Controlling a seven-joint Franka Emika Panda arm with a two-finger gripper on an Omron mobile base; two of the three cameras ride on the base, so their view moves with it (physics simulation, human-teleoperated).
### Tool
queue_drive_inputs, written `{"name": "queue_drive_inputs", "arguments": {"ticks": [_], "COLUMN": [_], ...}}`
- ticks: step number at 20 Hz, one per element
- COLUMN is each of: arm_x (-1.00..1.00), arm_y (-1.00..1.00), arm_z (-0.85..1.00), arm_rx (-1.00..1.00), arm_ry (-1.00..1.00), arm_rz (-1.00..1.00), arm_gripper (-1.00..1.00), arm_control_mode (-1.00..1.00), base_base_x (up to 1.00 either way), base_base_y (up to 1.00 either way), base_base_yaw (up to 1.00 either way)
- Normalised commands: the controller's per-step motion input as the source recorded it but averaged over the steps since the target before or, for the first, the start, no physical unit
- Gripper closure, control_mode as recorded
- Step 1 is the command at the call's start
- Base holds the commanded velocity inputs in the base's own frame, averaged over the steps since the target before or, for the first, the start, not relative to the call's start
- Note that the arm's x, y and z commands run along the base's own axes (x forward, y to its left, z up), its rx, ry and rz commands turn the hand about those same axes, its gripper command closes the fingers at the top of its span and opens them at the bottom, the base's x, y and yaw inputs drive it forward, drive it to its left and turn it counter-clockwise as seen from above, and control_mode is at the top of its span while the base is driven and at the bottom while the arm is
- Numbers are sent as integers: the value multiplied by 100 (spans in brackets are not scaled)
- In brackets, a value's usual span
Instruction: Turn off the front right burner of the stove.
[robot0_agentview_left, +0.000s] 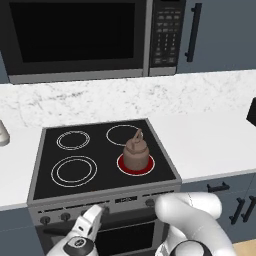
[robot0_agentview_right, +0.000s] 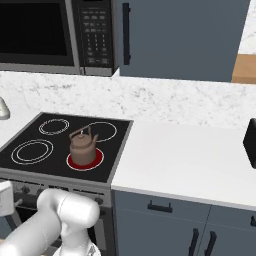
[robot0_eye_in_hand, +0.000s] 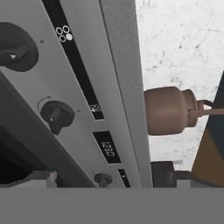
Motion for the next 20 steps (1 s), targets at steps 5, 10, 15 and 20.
{"name": "queue_drive_inputs", "arguments": {"ticks": [5,10,15,20], "arm_x": [24,8,0,17], "arm_y": [-31,-36,-15,-1], "arm_z": [0,-3,-24,-6], "arm_rx": [1,1,7,9], "arm_ry": [0,0,0,0], "arm_rz": [9,14,16,8], "arm_gripper": [-100,-100,-100,-100], "arm_control_mode": [-100,-100,-100,-100], "base_base_x": [0,0,0,0], "base_base_y": [0,0,0,0], "base_base_yaw": [0,0,0,0]}}
